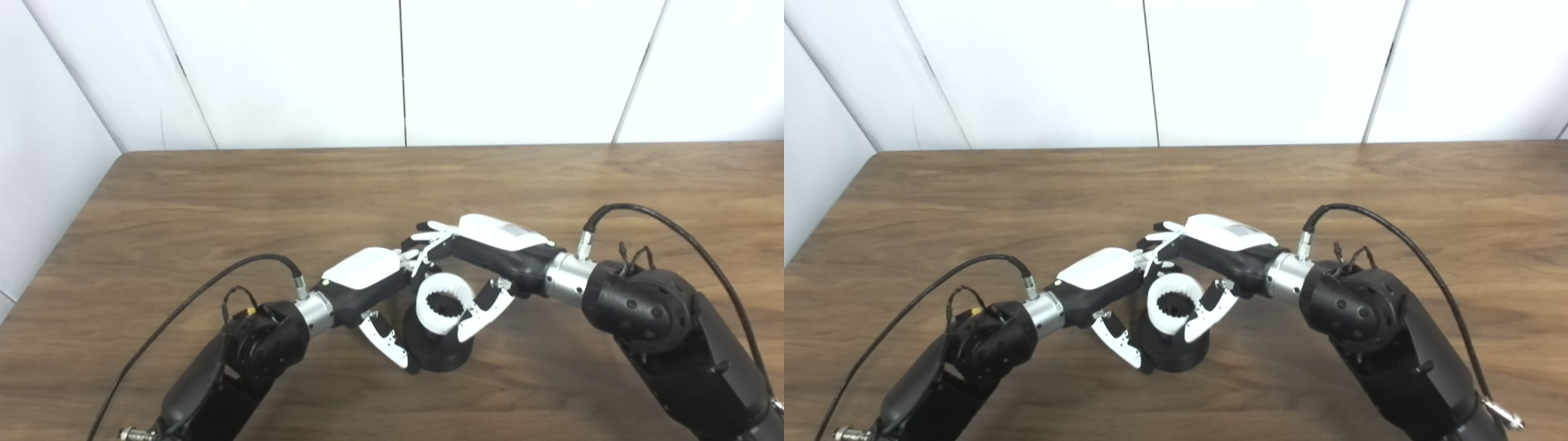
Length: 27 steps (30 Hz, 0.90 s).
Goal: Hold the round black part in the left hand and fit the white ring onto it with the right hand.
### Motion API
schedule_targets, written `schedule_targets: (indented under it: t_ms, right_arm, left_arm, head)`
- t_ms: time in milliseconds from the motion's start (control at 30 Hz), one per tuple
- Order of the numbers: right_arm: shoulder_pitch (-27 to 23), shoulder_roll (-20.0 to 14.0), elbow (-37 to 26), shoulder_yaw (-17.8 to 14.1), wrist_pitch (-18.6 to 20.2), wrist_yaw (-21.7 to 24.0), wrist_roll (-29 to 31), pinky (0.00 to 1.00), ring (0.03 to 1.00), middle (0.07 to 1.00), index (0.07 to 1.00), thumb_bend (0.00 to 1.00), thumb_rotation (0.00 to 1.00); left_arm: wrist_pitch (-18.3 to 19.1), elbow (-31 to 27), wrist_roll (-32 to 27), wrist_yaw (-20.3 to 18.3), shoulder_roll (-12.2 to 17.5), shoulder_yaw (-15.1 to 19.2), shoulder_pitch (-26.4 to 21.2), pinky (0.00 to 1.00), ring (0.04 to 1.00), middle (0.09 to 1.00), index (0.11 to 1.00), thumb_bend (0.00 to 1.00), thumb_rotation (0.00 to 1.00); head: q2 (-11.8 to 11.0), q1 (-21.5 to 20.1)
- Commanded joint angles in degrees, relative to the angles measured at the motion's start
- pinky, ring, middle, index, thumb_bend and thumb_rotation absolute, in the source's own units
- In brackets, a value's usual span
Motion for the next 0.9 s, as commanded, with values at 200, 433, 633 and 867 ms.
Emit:
schedule_targets:
  t_ms: [200,433,633,867]
  right_arm:
    - [-1.45,0.25,-0.30,-0.50,-2.03,-1.53,0.07,0.99,1.000,0.920,0.492,0.52,0.16]
    - [-1.12,0.70,0.19,-0.16,-2.13,-1.87,-0.21,0.99,1.000,0.936,0.493,0.52,0.16]
    - [-0.87,1.03,0.24,0.28,-2.17,-1.69,-0.57,1.00,1.000,0.938,0.493,0.52,0.16]
    - [-0.77,1.04,-0.03,0.66,-1.51,-1.14,-0.84,1.00,1.000,0.944,0.493,0.52,0.16]
  left_arm:
    - [0.24,-0.91,0.82,-0.78,0.49,0.01,-1.16,1.00,1.000,0.925,0.623,0.87,0.31]
    - [-0.05,-0.98,0.77,-0.69,0.68,0.03,-1.01,1.00,1.000,0.925,0.626,0.87,0.31]
    - [0.27,-0.99,0.75,-0.57,0.43,0.11,-1.00,1.00,1.000,0.925,0.621,0.88,0.31]
    - [0.86,-1.37,0.92,-0.81,0.29,0.06,-0.97,1.00,1.000,0.924,0.615,0.88,0.32]
  head:
    - [0.10,0.11]
    - [0.16,0.19]
    - [0.28,0.23]
    - [0.42,0.35]
